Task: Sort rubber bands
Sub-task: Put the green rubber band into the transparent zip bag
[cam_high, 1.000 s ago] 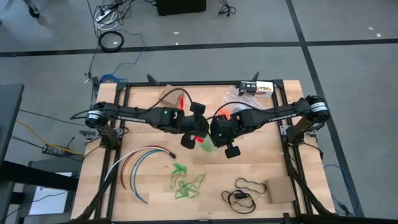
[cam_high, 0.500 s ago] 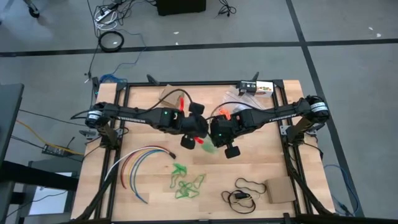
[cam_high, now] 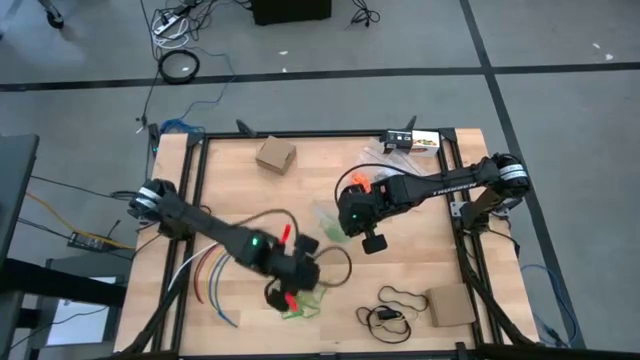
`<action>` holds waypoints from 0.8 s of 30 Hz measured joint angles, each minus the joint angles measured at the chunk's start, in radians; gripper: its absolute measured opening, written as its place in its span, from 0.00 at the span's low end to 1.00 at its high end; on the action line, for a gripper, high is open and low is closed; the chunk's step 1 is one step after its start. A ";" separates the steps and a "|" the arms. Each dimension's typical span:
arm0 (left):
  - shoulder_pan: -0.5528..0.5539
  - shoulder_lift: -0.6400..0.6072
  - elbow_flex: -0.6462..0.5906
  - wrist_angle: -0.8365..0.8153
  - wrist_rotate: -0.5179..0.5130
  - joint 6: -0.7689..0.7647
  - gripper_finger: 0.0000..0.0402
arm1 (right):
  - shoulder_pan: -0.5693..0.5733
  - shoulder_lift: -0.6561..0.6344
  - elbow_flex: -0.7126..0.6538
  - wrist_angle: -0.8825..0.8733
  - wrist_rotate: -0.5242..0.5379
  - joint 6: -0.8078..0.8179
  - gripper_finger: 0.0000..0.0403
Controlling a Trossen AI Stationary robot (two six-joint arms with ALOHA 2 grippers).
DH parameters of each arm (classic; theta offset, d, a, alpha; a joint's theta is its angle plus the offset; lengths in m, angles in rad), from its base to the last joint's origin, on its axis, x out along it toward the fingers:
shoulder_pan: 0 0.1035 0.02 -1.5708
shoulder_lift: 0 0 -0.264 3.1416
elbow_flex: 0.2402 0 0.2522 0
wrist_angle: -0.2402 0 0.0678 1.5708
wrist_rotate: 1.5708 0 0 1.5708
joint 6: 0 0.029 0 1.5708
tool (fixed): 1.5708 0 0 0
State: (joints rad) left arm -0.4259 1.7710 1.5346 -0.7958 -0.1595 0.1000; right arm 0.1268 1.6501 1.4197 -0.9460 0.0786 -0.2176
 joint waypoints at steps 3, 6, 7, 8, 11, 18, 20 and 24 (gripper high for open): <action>-0.033 0.004 -0.123 0.274 -0.054 -0.029 0.43 | 0.002 0.000 0.000 0.004 -0.004 -0.003 0.00; -0.032 0.005 -0.255 0.511 -0.114 -0.124 0.43 | 0.004 0.000 0.000 0.003 -0.004 -0.002 0.00; -0.024 0.005 -0.295 0.563 -0.134 -0.163 0.43 | 0.007 0.000 0.000 0.005 -0.003 -0.002 0.00; -0.013 0.005 -0.329 0.600 -0.152 -0.199 0.43 | 0.009 0.000 0.000 0.005 -0.003 -0.002 0.00; 0.020 0.015 -0.408 0.670 -0.170 -0.305 0.43 | 0.022 0.000 0.000 0.005 -0.004 0.005 0.00; 0.029 0.121 -0.427 0.737 -0.027 -0.375 0.43 | 0.033 0.000 0.000 0.015 -0.004 0.015 0.00; 0.024 0.158 -0.412 0.738 -0.008 -0.395 0.43 | 0.033 0.000 0.000 0.018 -0.004 0.014 0.00; 0.030 0.183 -0.401 0.748 0.038 -0.414 0.42 | 0.033 0.000 0.000 0.031 -0.004 0.014 0.00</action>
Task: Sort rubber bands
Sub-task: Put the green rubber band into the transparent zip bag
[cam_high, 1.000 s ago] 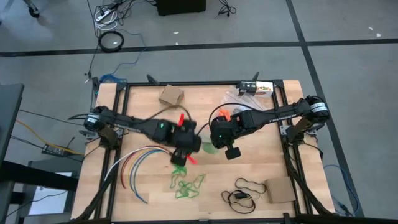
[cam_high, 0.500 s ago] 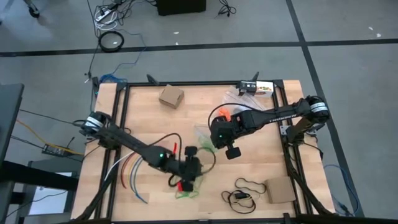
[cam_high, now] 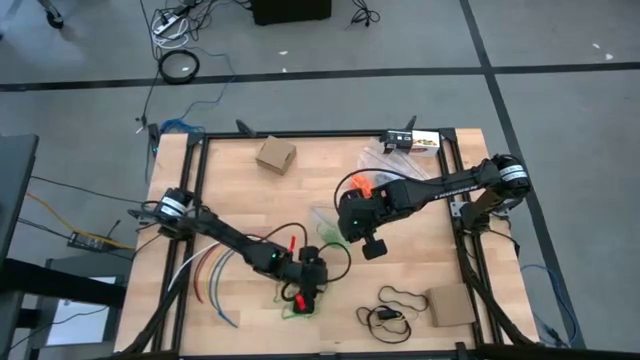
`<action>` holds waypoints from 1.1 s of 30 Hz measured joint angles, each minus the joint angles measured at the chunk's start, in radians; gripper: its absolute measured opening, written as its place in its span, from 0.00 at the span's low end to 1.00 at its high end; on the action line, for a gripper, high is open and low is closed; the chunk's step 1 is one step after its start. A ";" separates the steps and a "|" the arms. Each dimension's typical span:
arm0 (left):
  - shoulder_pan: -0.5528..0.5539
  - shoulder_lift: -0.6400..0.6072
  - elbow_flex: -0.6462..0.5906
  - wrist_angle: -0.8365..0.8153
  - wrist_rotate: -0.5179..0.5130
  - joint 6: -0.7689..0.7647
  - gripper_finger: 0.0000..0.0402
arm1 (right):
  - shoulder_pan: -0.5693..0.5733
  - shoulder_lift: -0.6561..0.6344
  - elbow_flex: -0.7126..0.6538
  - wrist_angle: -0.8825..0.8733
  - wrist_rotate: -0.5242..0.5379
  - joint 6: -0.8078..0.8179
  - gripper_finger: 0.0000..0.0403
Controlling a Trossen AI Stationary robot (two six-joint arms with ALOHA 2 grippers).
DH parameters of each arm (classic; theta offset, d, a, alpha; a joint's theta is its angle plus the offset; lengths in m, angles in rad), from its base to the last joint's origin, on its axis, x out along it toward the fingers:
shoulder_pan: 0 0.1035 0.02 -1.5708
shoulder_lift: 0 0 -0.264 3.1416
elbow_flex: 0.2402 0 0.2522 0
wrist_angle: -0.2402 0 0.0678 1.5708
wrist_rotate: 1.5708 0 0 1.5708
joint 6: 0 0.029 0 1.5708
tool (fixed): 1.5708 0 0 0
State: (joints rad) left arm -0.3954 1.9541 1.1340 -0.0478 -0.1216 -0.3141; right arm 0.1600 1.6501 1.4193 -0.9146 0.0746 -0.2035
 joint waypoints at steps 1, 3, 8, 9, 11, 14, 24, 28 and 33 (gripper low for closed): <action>0.005 0.001 0.001 -0.002 0.009 0.000 0.41 | 0.000 0.000 0.000 0.000 0.000 0.000 0.00; 0.015 0.001 0.001 -0.020 0.006 0.001 0.36 | -0.004 0.000 0.000 0.004 0.000 -0.005 0.00; 0.017 0.001 0.001 -0.080 -0.015 0.043 0.07 | -0.005 0.000 0.000 0.005 0.000 -0.008 0.00; 0.017 0.008 0.001 -0.077 -0.006 0.048 0.04 | -0.005 0.000 0.000 0.005 0.000 -0.008 0.00; 0.017 0.013 0.002 -0.071 0.011 0.050 0.02 | -0.005 0.000 0.000 0.006 0.000 -0.008 0.00; 0.017 0.007 0.004 -0.084 0.007 0.094 0.01 | -0.004 0.000 0.000 0.006 0.000 -0.007 0.00; 0.023 -0.124 0.223 -0.527 -0.154 0.287 0.00 | 0.001 0.000 0.000 0.001 0.000 0.001 0.00; 0.025 -0.150 0.378 -0.723 -0.322 0.366 0.00 | 0.002 0.000 0.000 0.007 0.000 0.001 0.00; 0.067 -0.161 0.515 -0.793 -0.521 0.447 0.00 | 0.002 0.000 0.000 0.009 0.001 0.003 0.00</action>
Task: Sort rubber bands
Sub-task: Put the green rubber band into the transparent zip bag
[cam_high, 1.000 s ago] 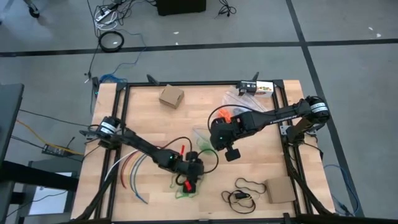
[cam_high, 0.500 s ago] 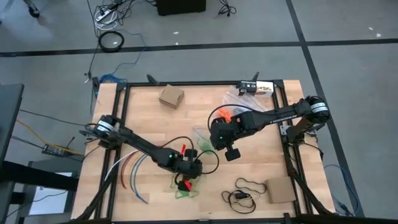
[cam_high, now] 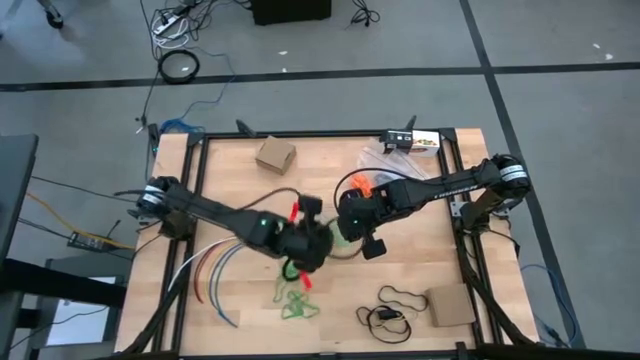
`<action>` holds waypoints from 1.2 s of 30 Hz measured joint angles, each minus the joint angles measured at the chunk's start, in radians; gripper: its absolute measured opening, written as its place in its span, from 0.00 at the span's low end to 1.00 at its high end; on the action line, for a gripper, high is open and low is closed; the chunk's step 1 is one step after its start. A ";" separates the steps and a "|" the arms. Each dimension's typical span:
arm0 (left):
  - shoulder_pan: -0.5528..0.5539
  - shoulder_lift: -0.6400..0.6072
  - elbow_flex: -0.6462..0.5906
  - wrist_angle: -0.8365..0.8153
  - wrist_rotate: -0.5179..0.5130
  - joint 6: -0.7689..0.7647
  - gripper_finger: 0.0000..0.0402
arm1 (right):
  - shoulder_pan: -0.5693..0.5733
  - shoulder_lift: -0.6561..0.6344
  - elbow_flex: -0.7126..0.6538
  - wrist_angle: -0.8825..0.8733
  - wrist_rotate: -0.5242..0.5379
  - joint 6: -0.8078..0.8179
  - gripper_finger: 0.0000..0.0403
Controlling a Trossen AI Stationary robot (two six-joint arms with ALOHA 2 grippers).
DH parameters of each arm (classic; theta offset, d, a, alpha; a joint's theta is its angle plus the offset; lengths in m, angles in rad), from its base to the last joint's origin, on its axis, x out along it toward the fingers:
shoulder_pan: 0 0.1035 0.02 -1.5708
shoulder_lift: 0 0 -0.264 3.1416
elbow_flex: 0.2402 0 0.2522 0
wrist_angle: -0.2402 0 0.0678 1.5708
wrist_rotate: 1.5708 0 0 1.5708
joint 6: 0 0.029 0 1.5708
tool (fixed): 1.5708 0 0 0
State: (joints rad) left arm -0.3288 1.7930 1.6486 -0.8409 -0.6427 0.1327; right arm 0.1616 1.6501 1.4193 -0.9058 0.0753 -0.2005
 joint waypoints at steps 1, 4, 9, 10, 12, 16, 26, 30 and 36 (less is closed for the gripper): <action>0.013 -0.002 0.018 0.003 -0.026 0.022 0.00 | 0.000 0.000 0.000 0.000 0.000 0.000 0.00; 0.050 -0.007 0.073 0.014 -0.098 0.077 0.00 | 0.000 0.000 0.000 0.000 0.000 0.004 0.00; 0.128 -0.008 0.098 0.024 -0.120 0.126 0.00 | 0.002 0.000 0.000 -0.001 0.000 0.009 0.00; 0.146 -0.007 0.098 0.020 -0.098 0.125 0.00 | 0.002 0.000 0.000 -0.007 -0.001 0.010 0.00; 0.172 -0.006 0.098 0.008 -0.026 0.117 0.00 | 0.002 0.000 0.000 -0.012 0.000 0.014 0.00; 0.184 -0.005 0.059 0.018 0.026 0.098 0.00 | 0.002 0.000 -0.002 -0.034 0.002 0.016 0.00; 0.180 0.003 -0.060 0.057 0.192 0.122 0.07 | 0.002 0.000 -0.002 -0.008 0.000 0.015 0.00; 0.171 0.002 -0.065 0.055 0.206 0.126 0.12 | 0.002 0.000 -0.002 -0.006 0.000 0.015 0.00; 0.153 0.002 -0.065 0.056 0.211 0.147 0.28 | 0.002 0.000 -0.002 -0.006 0.001 0.015 0.00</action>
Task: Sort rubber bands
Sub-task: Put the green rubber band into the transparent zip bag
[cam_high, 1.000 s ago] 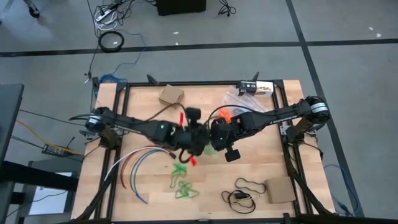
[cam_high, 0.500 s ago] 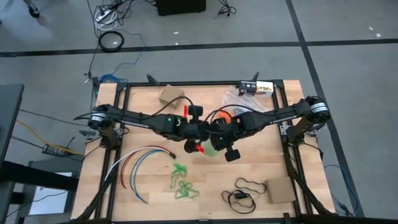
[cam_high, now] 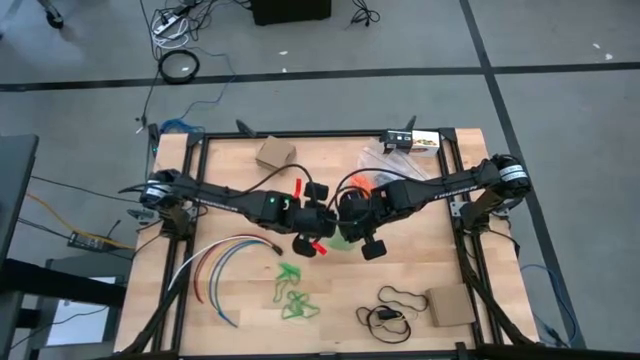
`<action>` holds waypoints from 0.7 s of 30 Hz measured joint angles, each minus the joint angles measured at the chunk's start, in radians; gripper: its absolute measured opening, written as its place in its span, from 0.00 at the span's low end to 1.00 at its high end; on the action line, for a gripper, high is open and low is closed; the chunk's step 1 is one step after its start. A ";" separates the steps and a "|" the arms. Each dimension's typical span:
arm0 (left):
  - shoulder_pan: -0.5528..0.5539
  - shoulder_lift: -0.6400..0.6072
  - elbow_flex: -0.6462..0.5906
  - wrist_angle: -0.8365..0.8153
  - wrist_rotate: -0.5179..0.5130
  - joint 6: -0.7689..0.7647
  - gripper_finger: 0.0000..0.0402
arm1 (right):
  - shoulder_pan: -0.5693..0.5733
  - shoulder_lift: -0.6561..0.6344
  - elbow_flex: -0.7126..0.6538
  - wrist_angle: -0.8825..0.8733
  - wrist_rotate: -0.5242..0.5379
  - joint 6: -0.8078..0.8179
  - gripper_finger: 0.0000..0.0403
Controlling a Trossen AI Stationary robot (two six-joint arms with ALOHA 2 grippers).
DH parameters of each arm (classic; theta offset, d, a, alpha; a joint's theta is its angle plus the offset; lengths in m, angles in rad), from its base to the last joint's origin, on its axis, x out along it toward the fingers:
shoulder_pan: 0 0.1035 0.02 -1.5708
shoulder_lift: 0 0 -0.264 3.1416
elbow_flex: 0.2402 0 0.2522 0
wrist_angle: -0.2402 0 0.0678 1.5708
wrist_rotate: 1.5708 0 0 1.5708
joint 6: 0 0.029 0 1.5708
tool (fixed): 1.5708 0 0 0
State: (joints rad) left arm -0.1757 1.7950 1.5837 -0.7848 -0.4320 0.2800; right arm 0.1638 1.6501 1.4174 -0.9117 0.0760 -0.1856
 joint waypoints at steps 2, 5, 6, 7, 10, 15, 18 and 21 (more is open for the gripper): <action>-0.006 0.000 0.000 0.004 -0.002 0.004 0.35 | 0.000 0.000 0.000 0.000 0.000 0.000 0.00; -0.013 0.000 0.008 -0.005 -0.056 0.004 0.47 | 0.000 0.000 0.000 0.000 0.000 0.000 0.00; -0.016 0.000 0.017 -0.009 -0.087 0.001 0.50 | 0.000 0.000 0.000 -0.001 0.000 0.000 0.00; -0.018 0.000 0.026 -0.009 -0.118 -0.001 0.53 | 0.000 0.000 0.000 0.000 0.000 0.000 0.00; -0.026 -0.004 0.067 -0.017 -0.188 -0.002 0.62 | 0.000 0.000 -0.001 -0.001 0.000 0.000 0.00; -0.041 -0.008 0.155 -0.078 -0.247 -0.027 0.67 | 0.000 0.000 -0.001 -0.001 0.001 0.000 0.00; -0.043 -0.013 0.207 -0.197 -0.256 -0.082 0.67 | 0.000 0.000 -0.002 -0.001 0.001 0.000 0.00; -0.046 -0.013 0.234 -0.367 -0.203 -0.190 0.64 | 0.000 0.000 -0.002 -0.002 0.001 0.000 0.00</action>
State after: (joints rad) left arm -0.2222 1.7824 1.8175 -1.1521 -0.6345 0.0895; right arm 0.1638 1.6497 1.4158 -0.9134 0.0765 -0.1856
